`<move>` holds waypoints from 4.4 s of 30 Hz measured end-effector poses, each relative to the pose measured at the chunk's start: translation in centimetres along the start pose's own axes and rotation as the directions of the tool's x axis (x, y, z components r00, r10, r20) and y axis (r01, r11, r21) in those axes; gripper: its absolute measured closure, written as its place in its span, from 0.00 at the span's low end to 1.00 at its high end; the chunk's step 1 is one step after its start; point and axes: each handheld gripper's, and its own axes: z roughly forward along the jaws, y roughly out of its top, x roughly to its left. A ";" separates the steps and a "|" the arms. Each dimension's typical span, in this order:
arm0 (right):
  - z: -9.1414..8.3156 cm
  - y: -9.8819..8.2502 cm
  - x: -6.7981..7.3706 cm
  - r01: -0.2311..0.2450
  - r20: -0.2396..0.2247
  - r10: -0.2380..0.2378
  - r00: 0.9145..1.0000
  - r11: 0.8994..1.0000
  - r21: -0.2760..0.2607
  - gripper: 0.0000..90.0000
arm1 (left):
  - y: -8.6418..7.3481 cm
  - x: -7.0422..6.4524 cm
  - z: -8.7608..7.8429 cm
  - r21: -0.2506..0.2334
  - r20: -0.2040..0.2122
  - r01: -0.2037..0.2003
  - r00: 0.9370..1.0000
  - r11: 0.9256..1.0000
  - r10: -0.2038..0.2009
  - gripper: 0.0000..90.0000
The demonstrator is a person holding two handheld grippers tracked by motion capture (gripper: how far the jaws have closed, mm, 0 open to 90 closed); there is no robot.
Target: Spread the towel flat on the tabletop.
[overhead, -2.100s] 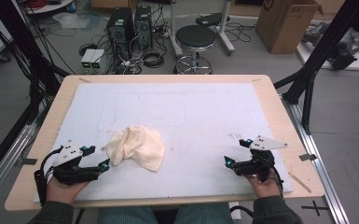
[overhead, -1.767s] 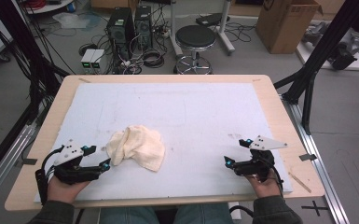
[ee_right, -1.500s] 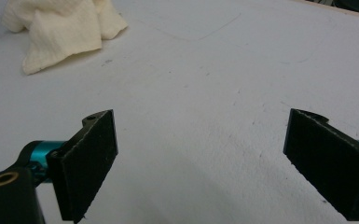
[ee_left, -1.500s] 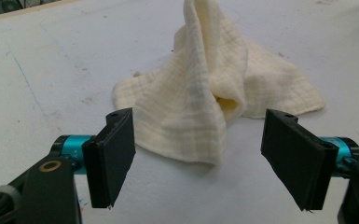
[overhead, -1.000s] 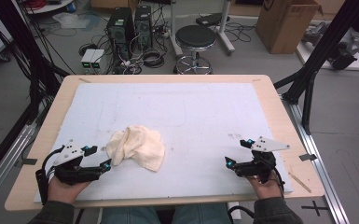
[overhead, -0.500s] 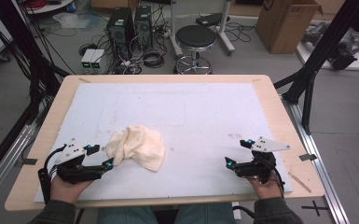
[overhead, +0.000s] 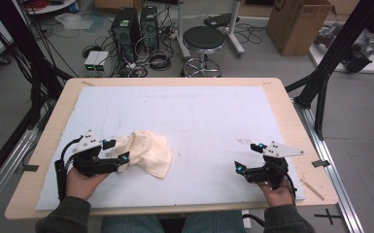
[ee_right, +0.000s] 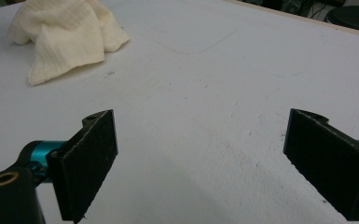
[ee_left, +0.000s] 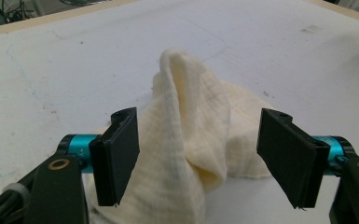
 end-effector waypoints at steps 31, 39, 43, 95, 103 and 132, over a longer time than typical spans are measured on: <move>0.7 0.3 0.4 0.030 -0.028 -0.030 0.999 1.000 0.003 0.10 | 0.0 -0.5 7.7 0.169 -0.016 -0.002 1.000 0.986 0.005 0.78; 0.9 0.3 0.5 0.039 -0.040 -0.038 0.998 0.999 0.014 0.10 | -0.7 -0.7 8.9 0.231 -0.016 -0.012 1.000 0.973 0.016 0.90; 1.0 0.3 0.6 0.041 -0.043 -0.040 0.998 0.999 0.017 0.10 | -0.7 -0.6 9.0 0.241 -0.015 -0.011 1.000 0.971 0.015 0.93; 1.1 0.4 0.6 0.059 -0.060 -0.059 0.996 0.998 0.005 0.10 | 7.5 -8.0 12.7 0.046 0.236 -0.070 0.970 0.996 0.058 0.93; 1.7 0.4 0.7 0.062 -0.082 -0.060 0.995 0.998 0.021 0.10 | 5.9 -5.1 16.3 0.188 0.172 -0.128 0.980 0.974 0.095 0.89; 7.2 3.6 3.0 0.134 -0.253 -0.111 0.961 0.988 0.077 0.35 | 3.2 -3.6 7.7 0.071 0.220 -0.125 0.970 0.990 0.106 0.46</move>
